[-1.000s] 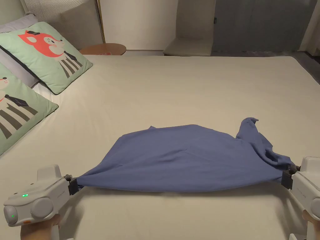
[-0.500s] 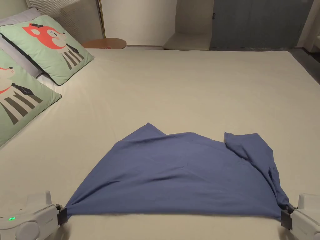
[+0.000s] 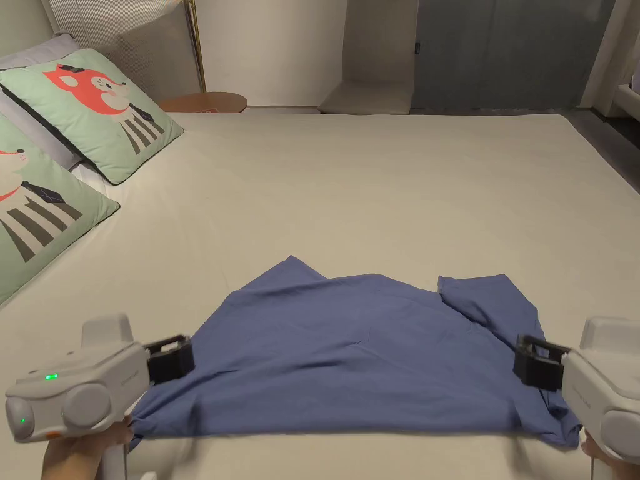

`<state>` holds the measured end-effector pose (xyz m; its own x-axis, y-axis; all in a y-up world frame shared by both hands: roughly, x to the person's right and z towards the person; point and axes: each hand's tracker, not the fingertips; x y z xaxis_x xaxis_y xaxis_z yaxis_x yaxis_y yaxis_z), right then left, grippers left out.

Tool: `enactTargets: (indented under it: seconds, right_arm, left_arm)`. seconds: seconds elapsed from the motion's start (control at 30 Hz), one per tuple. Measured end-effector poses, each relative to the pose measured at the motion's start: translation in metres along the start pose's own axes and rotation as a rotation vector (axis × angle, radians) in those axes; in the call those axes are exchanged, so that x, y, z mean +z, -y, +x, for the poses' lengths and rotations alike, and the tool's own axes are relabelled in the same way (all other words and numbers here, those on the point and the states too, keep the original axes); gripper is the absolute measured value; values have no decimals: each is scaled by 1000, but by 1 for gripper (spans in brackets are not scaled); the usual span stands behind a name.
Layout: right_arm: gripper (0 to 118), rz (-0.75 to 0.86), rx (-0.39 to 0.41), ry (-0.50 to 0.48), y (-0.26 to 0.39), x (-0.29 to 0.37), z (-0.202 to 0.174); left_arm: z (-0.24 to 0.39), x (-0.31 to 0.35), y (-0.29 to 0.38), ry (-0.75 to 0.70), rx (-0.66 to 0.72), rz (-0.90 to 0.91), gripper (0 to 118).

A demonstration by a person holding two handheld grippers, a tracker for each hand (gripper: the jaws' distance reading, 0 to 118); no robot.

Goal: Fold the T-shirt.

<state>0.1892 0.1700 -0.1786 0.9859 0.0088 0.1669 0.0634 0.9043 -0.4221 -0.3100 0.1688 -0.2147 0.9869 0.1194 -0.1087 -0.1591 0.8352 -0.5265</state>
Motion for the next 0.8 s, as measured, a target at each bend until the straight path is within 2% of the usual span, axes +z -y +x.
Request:
enactTargets:
  seconds: [0.2,0.37,0.43,0.47,0.5,0.57,0.6,0.63,0.8]
  right_arm:
    - [110,238,-10,-12,-51,35,-23]
    - [109,348,13,9,-64,47,-33]
    - [101,381,44,16,-65,53,-38]
    - [92,387,52,22,-65,54,-40]
    - [80,395,62,29,-65,55,-41]
    - [30,412,78,26,-64,62,-44]
    - [7,419,83,28,-64,61,-45]
    - [1,419,87,36,-65,61,-45]
    - [1,421,83,25,-66,56,-40]
  left_arm:
    - [55,32,-39,88,-54,308,109]
    - [83,49,-51,147,-110,446,109]
    - [92,50,-52,144,-147,456,105]
    - [94,49,-51,157,-161,464,98]
    - [97,50,-50,180,-178,480,80]
    - [102,49,-48,180,-198,486,6]
    - [104,45,-49,177,-203,478,2]
    - [104,43,-48,184,-205,473,0]
    - [104,28,-52,208,-198,425,0]
